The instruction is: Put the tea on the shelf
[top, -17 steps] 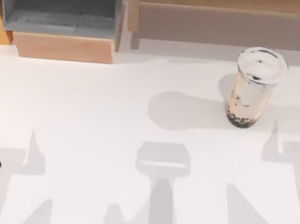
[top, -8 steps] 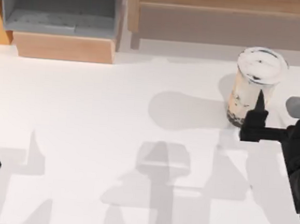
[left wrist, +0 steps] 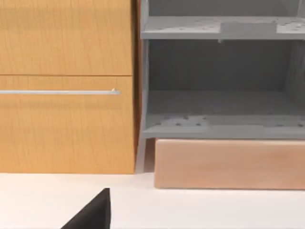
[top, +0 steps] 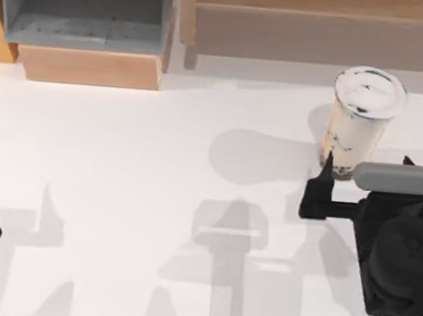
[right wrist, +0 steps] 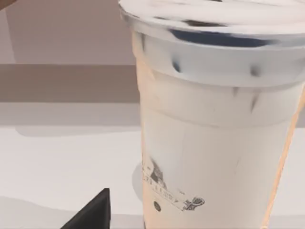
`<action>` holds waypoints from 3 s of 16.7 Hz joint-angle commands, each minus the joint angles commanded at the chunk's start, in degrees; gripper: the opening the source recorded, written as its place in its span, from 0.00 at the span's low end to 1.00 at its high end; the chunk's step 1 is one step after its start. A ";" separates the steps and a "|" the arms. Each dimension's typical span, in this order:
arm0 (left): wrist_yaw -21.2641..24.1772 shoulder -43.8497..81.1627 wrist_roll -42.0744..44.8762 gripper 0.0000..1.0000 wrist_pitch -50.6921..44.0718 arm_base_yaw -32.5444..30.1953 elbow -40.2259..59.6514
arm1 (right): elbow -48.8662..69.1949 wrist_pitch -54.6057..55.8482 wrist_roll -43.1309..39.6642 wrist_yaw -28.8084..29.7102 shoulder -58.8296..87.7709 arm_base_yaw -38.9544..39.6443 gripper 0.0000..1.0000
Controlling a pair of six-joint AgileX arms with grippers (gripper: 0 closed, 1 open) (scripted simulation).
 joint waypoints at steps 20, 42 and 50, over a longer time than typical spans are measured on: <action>0.00 0.00 0.00 1.00 0.00 0.00 0.00 | 15.52 -6.23 -1.62 -9.64 8.22 -9.85 0.92; 0.00 0.00 0.00 1.00 0.00 0.00 0.00 | 15.45 -6.41 -1.54 -9.63 7.91 -9.77 0.00; 0.00 0.00 0.00 1.00 0.00 0.00 0.00 | 15.43 -8.79 -1.44 -9.67 5.55 -9.77 0.00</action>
